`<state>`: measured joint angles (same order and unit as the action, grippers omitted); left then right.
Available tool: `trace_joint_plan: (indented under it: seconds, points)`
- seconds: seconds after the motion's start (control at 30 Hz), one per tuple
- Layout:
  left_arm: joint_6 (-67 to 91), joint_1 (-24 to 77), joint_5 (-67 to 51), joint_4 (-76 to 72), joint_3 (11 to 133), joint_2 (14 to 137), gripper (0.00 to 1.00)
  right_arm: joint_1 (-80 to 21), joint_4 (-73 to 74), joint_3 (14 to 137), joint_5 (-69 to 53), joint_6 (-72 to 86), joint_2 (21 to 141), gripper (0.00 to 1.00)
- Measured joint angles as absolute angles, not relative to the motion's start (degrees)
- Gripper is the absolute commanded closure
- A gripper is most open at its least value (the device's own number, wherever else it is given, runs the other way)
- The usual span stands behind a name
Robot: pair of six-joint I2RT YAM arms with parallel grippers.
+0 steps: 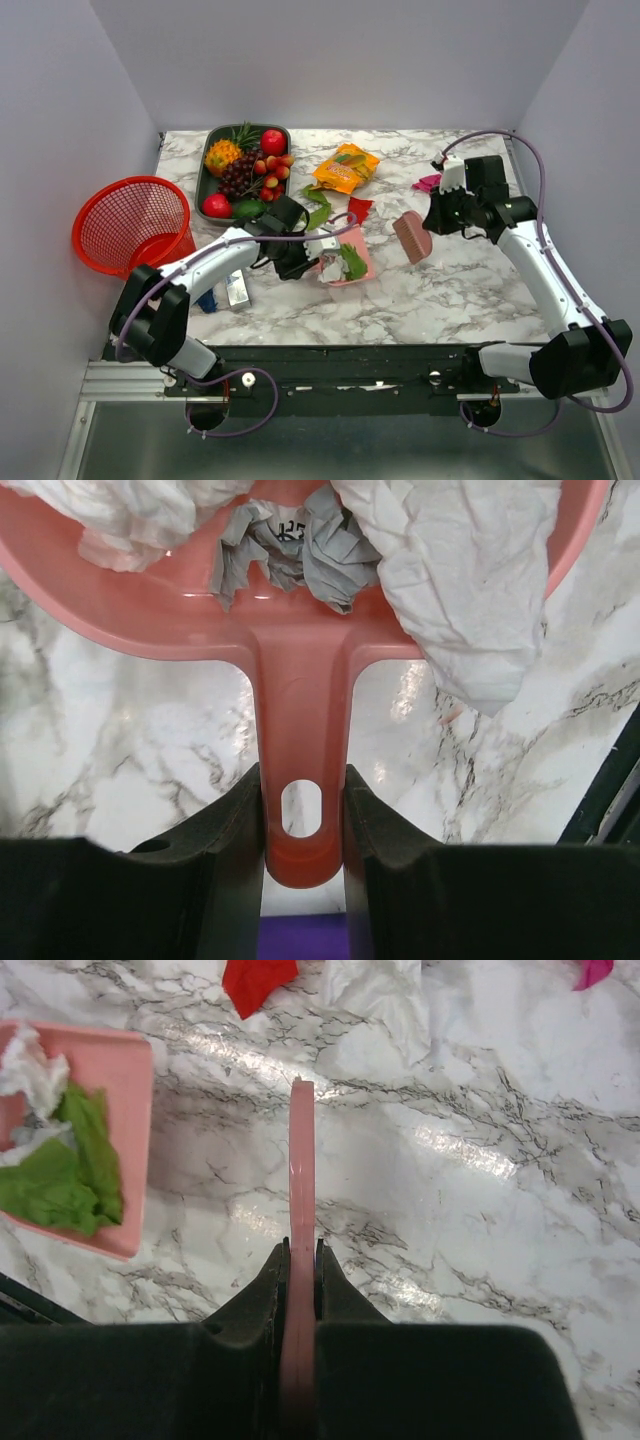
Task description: Sweep away the paper scraps from the table
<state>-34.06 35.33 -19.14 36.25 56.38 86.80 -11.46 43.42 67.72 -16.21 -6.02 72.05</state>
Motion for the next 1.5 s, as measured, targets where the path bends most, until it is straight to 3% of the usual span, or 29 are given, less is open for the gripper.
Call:
trace_joint_plan:
  seconds: [0.43, 0.87, 1.5]
  points:
    - [-36.01, 23.59, -21.98, 53.06, 72.42, 77.73, 1.0, -11.4, 40.1, 61.84, -17.37, -2.31, 72.44, 0.99]
    - [-36.58, 15.84, -24.23, 73.49, 90.98, 78.0, 1.0, -11.4, 38.09, 61.76, -18.72, -0.99, 73.32, 0.99]
    - [-44.99, -2.46, -12.03, 76.53, 92.27, 72.05, 1.0, -11.4, 35.88, 56.05, -21.04, 2.42, 72.44, 0.99]
